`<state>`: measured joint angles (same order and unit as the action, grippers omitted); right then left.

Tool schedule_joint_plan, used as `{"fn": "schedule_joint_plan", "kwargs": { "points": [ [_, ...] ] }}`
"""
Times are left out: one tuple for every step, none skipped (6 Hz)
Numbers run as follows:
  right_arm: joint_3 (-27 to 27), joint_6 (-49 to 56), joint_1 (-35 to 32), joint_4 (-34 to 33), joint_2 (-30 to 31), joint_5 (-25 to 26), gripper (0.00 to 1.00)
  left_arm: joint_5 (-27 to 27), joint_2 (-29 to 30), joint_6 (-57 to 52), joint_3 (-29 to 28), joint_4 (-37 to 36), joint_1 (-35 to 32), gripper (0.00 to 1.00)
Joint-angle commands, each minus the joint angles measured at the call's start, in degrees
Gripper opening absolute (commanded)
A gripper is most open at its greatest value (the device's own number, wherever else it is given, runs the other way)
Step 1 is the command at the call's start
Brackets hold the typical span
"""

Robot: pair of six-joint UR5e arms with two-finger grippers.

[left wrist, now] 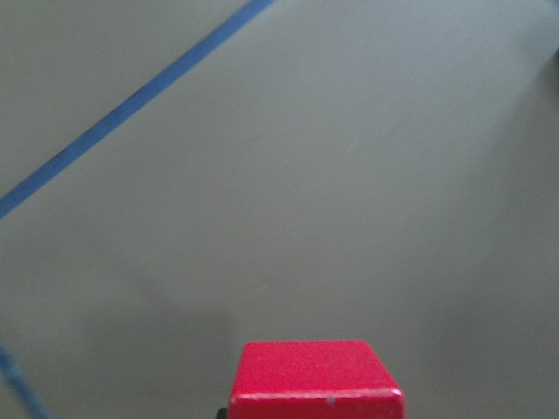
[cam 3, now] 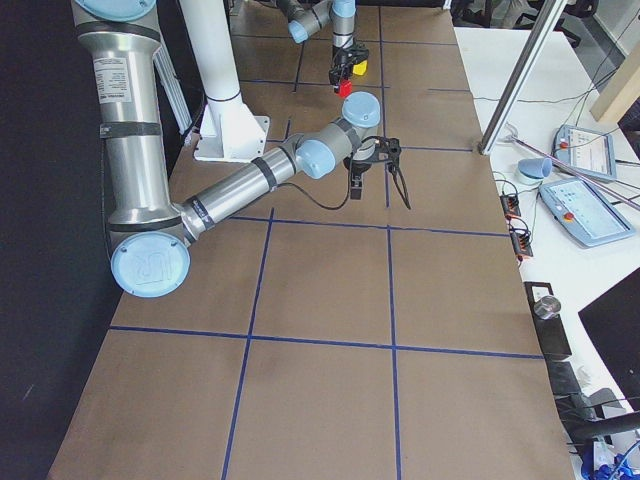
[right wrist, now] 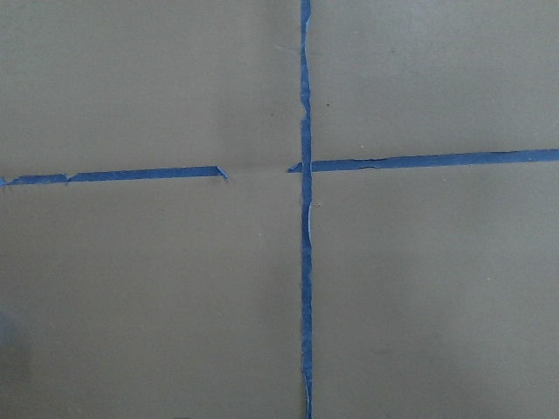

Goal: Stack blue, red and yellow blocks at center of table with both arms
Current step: 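Carry the red block over the blue block and set it on top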

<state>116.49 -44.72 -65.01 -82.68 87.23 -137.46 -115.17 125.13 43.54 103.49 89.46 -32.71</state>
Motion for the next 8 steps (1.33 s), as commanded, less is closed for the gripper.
{"fn": "schedule_joint_plan", "kwargs": {
  "points": [
    [-0.03,1.04,-0.9,0.06,1.89,0.09,1.0,3.86,10.71,11.64,-8.62,-1.39,3.69,0.0],
    [-0.03,1.13,-0.91,0.06,2.24,0.09,1.0,8.33,11.27,15.31,-10.57,-1.3,6.23,0.0],
    [0.05,1.04,-0.91,0.06,2.25,0.09,1.0,9.08,12.58,16.39,-12.94,-1.13,6.34,0.0],
    [0.05,1.04,-0.91,0.06,2.25,0.09,1.0,9.61,12.94,20.32,-13.75,-0.6,6.34,0.0],
    [0.05,1.04,-0.82,0.06,2.16,0.09,1.0,11.09,14.86,21.84,-15.67,-0.6,6.43,0.0],
    [0.05,1.04,-0.82,0.06,2.16,0.09,1.0,11.19,16.01,23.86,-17.08,-0.51,6.43,0.0],
    [0.05,1.04,-0.82,0.06,2.16,0.09,1.0,12.32,16.11,24.14,-17.18,-0.51,6.87,0.0],
    [-0.03,1.04,-0.82,0.06,2.16,0.09,1.0,13.64,15.76,24.14,-17.27,-0.6,7.31,0.0]
  ]
}}
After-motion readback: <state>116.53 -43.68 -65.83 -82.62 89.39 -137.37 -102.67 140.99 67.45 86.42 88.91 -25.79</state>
